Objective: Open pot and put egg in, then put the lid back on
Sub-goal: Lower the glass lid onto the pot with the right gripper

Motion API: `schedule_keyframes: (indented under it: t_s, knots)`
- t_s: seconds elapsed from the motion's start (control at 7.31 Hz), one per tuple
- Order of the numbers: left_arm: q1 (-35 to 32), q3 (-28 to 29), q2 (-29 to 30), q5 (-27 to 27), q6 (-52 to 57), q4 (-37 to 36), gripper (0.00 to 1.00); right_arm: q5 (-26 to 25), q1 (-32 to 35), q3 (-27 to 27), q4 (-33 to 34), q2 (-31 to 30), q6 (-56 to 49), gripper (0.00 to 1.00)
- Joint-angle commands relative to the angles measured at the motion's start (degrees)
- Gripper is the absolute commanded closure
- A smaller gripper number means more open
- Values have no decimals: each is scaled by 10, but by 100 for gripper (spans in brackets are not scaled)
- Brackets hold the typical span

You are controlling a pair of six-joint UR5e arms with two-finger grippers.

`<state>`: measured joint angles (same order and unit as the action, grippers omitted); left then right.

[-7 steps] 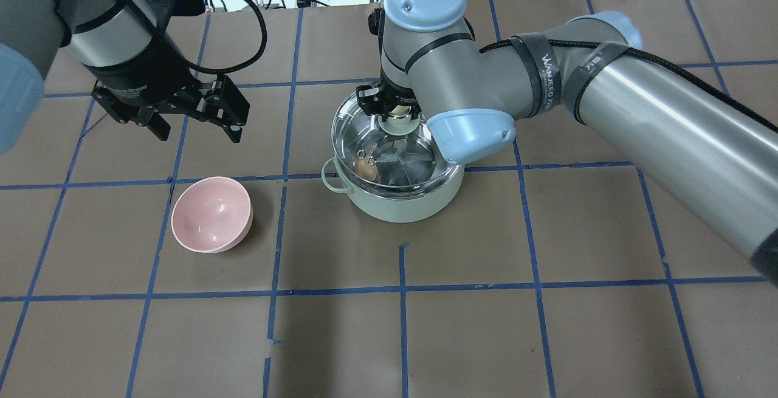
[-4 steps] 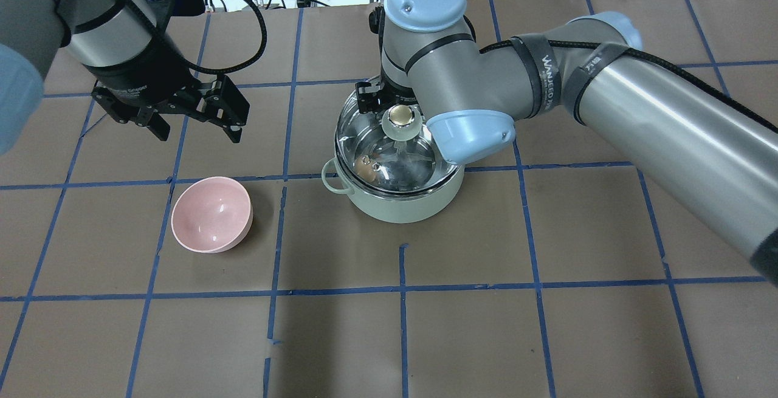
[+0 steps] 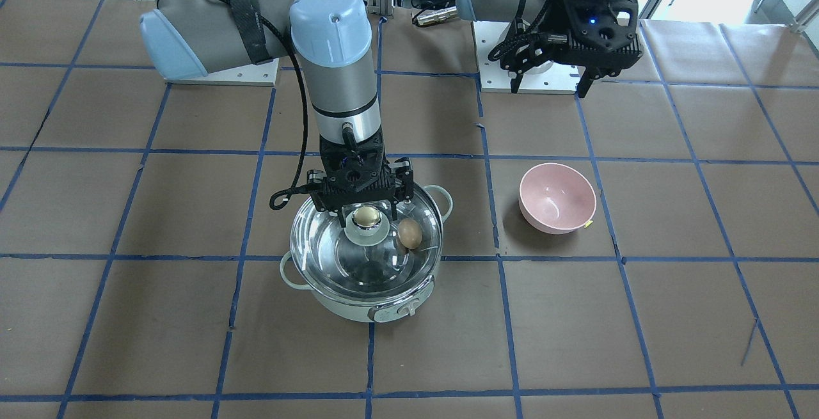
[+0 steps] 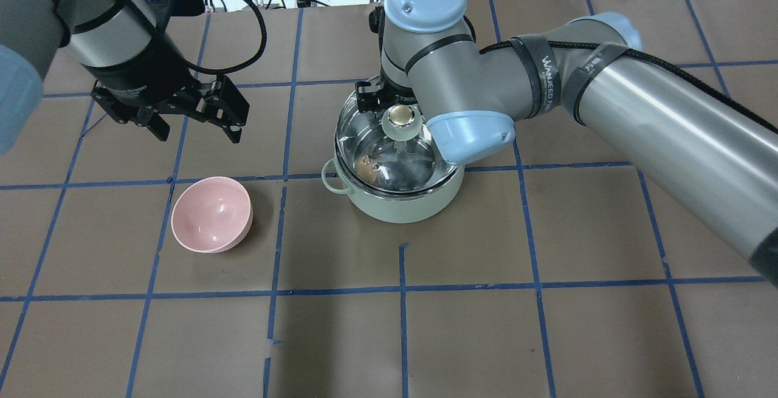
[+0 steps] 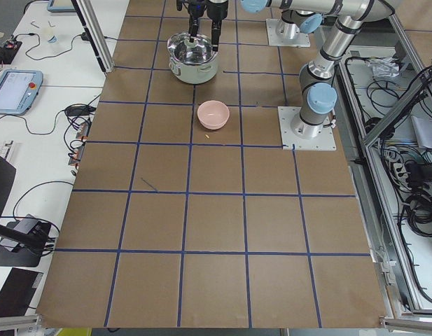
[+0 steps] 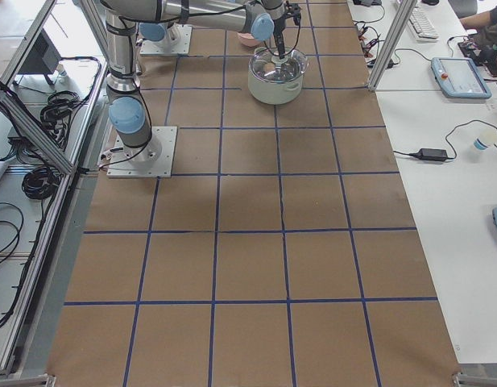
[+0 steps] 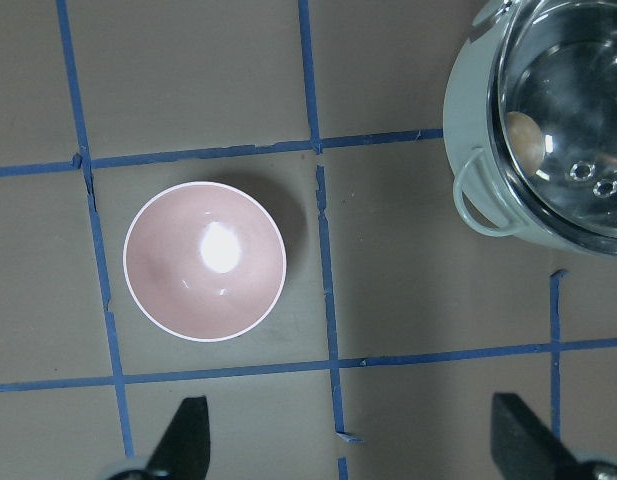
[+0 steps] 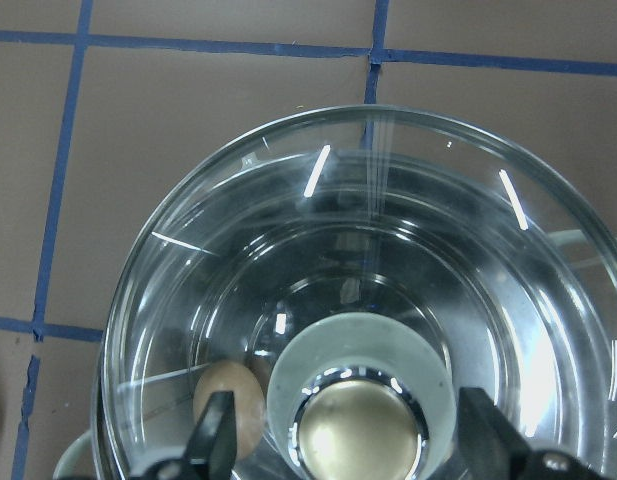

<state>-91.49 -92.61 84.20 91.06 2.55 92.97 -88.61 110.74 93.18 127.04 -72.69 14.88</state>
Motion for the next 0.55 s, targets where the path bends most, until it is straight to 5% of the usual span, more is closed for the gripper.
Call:
schedule_keyframes:
  t_s: [0.0, 0.41]
  knots:
    - [0, 0, 0, 0, 0, 0, 0, -2, -15, 2, 42, 2, -8, 19]
    - [0, 0, 0, 0, 0, 0, 0, -12, -44, -3, 45, -1, -25, 19]
